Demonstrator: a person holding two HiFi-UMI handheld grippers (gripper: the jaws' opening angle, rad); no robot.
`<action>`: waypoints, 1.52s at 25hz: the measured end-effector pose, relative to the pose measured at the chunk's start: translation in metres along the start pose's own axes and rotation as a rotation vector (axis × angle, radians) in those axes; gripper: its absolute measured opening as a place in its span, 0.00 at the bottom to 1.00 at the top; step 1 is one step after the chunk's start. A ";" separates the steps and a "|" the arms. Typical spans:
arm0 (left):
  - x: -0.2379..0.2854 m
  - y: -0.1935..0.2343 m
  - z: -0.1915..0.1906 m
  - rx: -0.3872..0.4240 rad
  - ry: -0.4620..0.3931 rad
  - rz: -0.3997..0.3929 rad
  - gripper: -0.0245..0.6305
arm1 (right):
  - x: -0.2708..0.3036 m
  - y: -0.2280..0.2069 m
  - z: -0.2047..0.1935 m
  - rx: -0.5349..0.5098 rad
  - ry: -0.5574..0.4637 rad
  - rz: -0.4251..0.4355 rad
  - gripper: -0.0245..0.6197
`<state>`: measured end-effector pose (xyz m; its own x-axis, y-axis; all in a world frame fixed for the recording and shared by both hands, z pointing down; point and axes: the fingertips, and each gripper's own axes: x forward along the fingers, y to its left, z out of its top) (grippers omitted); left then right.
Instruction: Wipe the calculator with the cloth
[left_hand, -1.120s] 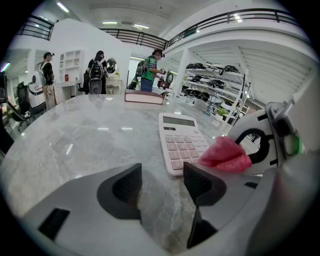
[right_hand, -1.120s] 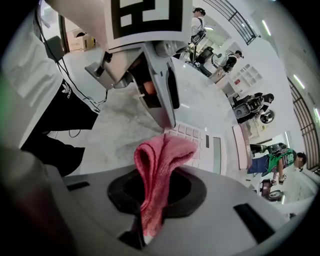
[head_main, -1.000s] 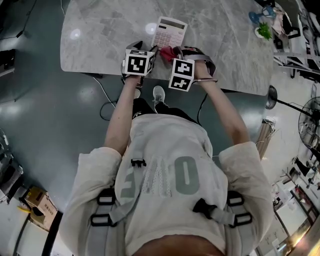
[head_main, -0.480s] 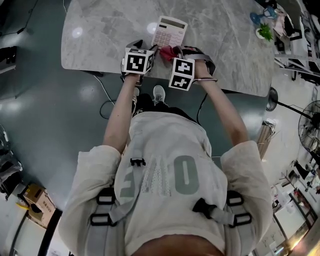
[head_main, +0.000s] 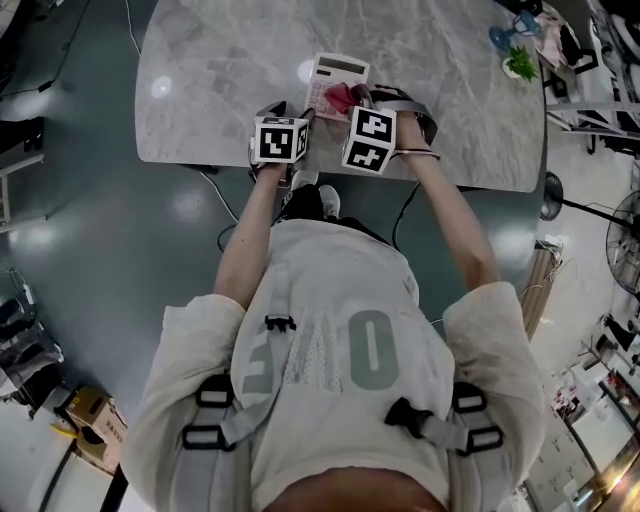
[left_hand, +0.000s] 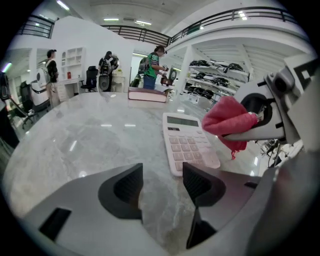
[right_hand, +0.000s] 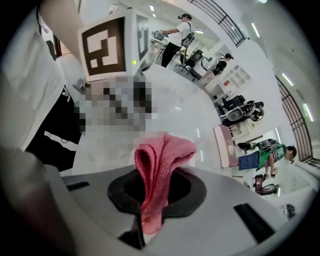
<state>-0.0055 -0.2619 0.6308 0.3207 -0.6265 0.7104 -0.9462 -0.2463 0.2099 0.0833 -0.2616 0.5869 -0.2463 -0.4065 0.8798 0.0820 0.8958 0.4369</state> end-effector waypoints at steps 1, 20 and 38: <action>-0.006 0.003 0.008 -0.010 -0.023 0.018 0.42 | -0.004 -0.012 0.000 0.003 0.002 -0.019 0.13; -0.157 0.054 0.143 -0.023 -0.559 0.148 0.07 | 0.022 -0.100 -0.001 -0.007 0.071 -0.054 0.13; -0.169 0.087 0.098 -0.121 -0.500 0.219 0.07 | 0.062 -0.075 0.006 0.021 0.167 0.016 0.13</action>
<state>-0.1376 -0.2493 0.4632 0.0694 -0.9351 0.3475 -0.9819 -0.0024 0.1896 0.0559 -0.3525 0.6075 -0.0814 -0.4148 0.9063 0.0641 0.9052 0.4201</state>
